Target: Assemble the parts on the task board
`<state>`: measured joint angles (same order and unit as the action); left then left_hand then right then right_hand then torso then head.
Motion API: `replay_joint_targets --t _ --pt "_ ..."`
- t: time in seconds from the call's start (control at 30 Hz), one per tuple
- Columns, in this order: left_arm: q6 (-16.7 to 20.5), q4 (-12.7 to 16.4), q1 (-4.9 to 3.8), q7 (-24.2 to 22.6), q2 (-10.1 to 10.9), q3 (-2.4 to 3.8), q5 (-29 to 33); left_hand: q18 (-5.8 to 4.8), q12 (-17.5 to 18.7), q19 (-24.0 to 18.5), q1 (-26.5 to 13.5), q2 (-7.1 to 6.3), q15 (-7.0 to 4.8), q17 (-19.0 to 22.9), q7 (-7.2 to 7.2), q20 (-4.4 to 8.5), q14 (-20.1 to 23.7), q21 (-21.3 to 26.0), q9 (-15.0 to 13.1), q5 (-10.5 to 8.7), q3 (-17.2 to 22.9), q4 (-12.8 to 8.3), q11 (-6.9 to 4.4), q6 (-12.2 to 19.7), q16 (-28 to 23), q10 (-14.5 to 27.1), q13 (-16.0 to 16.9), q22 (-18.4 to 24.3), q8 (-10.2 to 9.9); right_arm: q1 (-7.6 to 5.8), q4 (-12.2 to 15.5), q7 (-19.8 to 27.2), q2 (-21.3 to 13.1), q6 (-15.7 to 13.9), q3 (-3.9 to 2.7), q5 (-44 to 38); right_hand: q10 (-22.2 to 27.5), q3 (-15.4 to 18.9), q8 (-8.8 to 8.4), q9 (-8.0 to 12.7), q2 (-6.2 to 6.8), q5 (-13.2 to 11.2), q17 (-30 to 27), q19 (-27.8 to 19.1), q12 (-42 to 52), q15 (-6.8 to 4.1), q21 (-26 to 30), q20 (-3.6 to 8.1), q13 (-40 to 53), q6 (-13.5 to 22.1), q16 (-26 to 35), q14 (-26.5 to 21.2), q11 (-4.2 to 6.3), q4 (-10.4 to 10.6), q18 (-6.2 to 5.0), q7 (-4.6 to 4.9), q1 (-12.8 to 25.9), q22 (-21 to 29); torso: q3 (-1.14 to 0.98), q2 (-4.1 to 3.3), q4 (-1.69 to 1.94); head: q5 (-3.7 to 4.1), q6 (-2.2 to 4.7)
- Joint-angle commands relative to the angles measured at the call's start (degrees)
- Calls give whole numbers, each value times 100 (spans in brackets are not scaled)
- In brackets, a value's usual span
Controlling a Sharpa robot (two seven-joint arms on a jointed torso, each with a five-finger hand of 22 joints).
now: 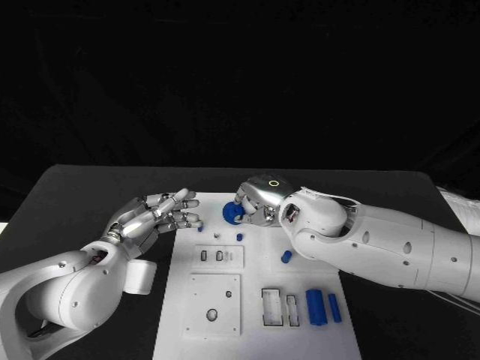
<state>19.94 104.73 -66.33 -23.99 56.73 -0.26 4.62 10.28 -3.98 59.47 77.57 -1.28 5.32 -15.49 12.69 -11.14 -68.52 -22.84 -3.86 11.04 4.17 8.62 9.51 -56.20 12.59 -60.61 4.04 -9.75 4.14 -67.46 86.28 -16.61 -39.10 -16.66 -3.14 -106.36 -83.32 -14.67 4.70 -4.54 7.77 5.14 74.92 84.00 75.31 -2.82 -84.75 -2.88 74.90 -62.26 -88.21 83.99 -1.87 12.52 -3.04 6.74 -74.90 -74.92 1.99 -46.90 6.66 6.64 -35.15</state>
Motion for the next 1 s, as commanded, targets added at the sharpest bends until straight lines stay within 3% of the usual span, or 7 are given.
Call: replay_joint_targets --t 0.03,0.17,0.27,0.37,0.43,0.83,1.0 --pt "-122 9 -6 -29 -10 4 6 5 26 9 34 37 19 -6 29 -17 21 -28 6 -11 10 -35 -13 13 -29 43 -6 -9 -40 15 -17 -37 15 115 11 -78 92 94 -112 105 144 -128 1193 132 -139 122 24 -101 367 552 -33 534 -102 137 62 128 163 -309 3 2 1 13 0" --pt "-121 7 -6 -25 -9 4 6 5 26 9 34 37 19 -6 29 -17 21 -28 6 -11 10 -35 -13 13 -29 43 -6 -9 -40 15 -45 -16 25 189 14 -39 141 438 -121 91 288 111 1218 129 -208 205 24 -200 335 1176 -43 538 -179 441 61 211 551 -317 2 -1 5 12 1" --pt "-118 5 -6 -24 -9 4 6 5 26 9 34 37 19 -6 29 -17 21 -28 6 -11 10 -35 -13 13 -29 43 -6 -9 -40 15 -63 56 31 355 18 43 144 754 -97 68 135 425 1242 131 -195 232 18 -235 353 1046 -54 543 -193 436 61 227 1014 -330 3 3 5 15 -5" --pt "-118 6 -6 -22 -8 4 6 5 26 9 34 37 19 -6 29 -17 21 -28 6 -11 10 -35 -13 13 -29 43 -6 -9 -40 16 -72 101 36 445 24 99 105 997 -72 53 -177 998 1274 142 -105 222 2 -235 424 904 -68 549 -194 414 66 197 1323 -362 5 0 4 21 -7" --pt "-118 6 -6 -22 -8 4 6 5 26 9 34 37 19 -6 29 -17 21 -28 6 -11 10 -35 -13 13 -29 43 -6 -9 -40 16 -79 121 39 486 26 143 84 1060 -67 51 -261 1101 1291 149 -62 216 -7 -231 457 851 -76 553 -187 421 69 192 1391 -379 3 0 3 23 -9" --pt "-106 7 -6 -9 -3 4 6 6 31 6 55 52 21 -29 34 -18 22 -37 7 -10 28 -67 -9 27 -40 59 -7 -13 -44 16 -141 189 37 598 35 396 -14 1250 -38 40 -551 1287 1355 180 130 198 -47 -215 599 590 -107 567 -160 419 84 161 1479 -455 1 -2 4 9 -41" --pt "-105 4 -6 -7 -4 4 6 6 31 5 59 55 21 -32 35 -18 22 -38 7 -10 32 -71 -8 29 -42 62 -8 -13 -45 27 -115 207 9 211 37 335 -9 1261 -49 45 -553 1301 1362 180 121 197 -47 -213 594 597 -110 569 -160 411 84 163 1465 -456 2 3 4 11 -39"
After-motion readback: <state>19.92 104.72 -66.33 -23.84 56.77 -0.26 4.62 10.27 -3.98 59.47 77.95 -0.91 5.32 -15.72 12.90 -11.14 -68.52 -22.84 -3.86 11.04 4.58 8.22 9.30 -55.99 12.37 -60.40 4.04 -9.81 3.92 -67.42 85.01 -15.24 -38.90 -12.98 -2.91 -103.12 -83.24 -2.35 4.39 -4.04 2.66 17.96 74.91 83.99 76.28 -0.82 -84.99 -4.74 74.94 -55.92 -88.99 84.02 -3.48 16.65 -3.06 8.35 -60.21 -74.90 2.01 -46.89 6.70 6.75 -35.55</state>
